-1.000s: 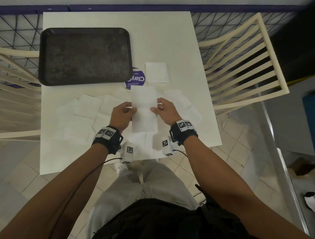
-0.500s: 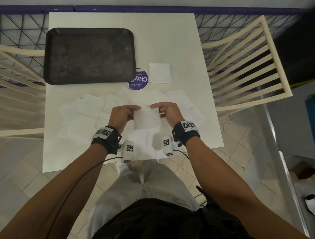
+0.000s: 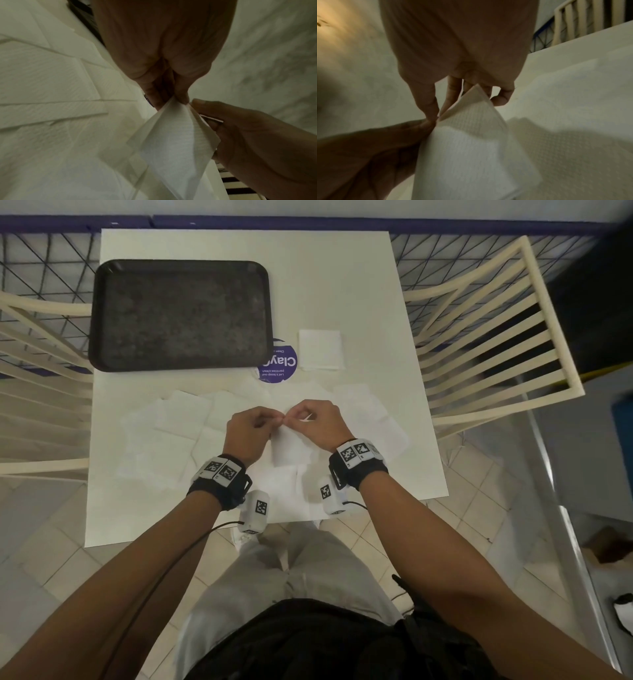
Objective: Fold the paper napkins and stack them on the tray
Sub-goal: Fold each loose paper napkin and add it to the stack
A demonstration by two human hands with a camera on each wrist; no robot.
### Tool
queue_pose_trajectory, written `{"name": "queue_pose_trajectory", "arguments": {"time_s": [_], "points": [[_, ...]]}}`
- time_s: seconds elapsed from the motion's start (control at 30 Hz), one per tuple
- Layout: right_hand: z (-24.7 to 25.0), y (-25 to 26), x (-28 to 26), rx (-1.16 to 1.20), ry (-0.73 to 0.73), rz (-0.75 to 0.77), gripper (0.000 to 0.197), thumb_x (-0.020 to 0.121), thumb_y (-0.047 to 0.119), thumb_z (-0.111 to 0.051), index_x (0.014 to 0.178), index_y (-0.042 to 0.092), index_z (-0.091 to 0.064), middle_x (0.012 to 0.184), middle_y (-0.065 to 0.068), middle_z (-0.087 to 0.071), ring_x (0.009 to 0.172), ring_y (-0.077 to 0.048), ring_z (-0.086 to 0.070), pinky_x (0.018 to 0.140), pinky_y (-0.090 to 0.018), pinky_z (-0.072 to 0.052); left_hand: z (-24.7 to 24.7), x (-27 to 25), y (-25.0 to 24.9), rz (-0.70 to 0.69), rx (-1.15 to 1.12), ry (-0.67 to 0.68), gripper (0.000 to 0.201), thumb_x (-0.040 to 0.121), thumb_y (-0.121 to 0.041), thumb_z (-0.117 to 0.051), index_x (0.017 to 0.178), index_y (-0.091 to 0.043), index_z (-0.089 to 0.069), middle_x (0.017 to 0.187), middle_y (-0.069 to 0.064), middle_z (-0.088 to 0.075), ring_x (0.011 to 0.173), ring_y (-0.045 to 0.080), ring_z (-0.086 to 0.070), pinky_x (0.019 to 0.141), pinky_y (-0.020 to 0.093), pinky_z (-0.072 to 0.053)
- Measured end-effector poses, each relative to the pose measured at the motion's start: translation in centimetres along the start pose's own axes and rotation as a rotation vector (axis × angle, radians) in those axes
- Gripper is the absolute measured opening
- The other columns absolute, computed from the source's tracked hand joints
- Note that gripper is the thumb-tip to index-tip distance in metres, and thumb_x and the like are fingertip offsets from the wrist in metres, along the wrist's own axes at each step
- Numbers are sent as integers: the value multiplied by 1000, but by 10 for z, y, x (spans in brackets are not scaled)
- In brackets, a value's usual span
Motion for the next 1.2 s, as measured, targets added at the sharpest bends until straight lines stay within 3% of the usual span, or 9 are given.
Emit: {"name": "queue_pose_trajectory", "arguments": {"time_s": [0.17,0.33,0.47,0.57,0.67,0.77,0.87,1.07,1.2], "points": [[-2,5,0,-27,-26,14,4,82,23,-78,83,19,-78,80,11,-73,81,-3,-64,73,-16,-49,0,-2,-7,-89,166,-31,6,98,-21,-67,99,-19,-72,90,-12,-71,82,-4,-64,78,15,-49],[11,-5,0,26,-44,-49,4,82,22,-78,79,23,-76,75,13,-70,72,-1,-61,69,-12,-45,7,-1,-9,-89,198,-88,9,101,-18,-61,103,-13,-69,98,-7,-69,87,9,-61,70,-1,-37],[21,-14,3,93,-52,-84,3,83,22,-79,81,22,-77,75,4,-73,66,-7,-63,72,-24,-54,11,-2,-9,-62,148,-111,7,103,-18,-57,104,-17,-64,104,-6,-68,96,13,-60,76,4,-41],[23,-14,3,118,-103,-80,3,83,17,-80,82,17,-77,76,0,-74,61,-4,-63,70,-25,-54,8,-4,-10,-50,82,-128,5,103,-21,-58,106,-20,-62,106,-6,-65,96,11,-59,86,20,-50],[24,-14,5,149,-148,-90,3,83,15,-79,83,14,-77,75,3,-73,56,2,-59,68,-20,-49,6,-5,-3,24,43,-88,27,99,-38,-65,117,-18,-64,108,-4,-66,95,10,-62,79,19,-50],[27,-14,6,185,-172,-101,1,84,12,-78,85,12,-77,72,8,-71,55,5,-57,66,-15,-46,2,-5,4,28,156,-12,41,97,-45,-64,95,-3,-63,89,14,-69,80,28,-65,64,34,-55],[29,-13,6,196,-204,-92,1,85,12,-78,85,12,-77,69,11,-69,57,4,-57,66,-15,-46,2,-9,1,6,132,-14,48,100,-39,-62,82,4,-51,78,26,-63,57,29,-65,46,27,-47],[15,-24,1,130,-100,-189,37,83,46,-77,108,21,-67,88,0,-72,84,-18,-66,82,-30,-54,0,-9,-10,-13,58,-53,35,102,-34,-60,72,-23,-47,57,0,-61,43,22,-59,45,26,-46],[9,-28,-3,32,-79,-190,14,87,29,-72,95,21,-63,85,-1,-71,86,-22,-67,89,-36,-53,-1,-4,-15,-26,45,-92,33,104,-35,-58,78,-17,-49,59,4,-61,40,19,-56,42,25,-44]]}}
Point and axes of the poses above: each hand's wrist, its own x-axis towards the middle knuckle, its own z-axis out of the back of the hand, y = z × x, the point moved 5 cm from there along x, towards the middle knuckle
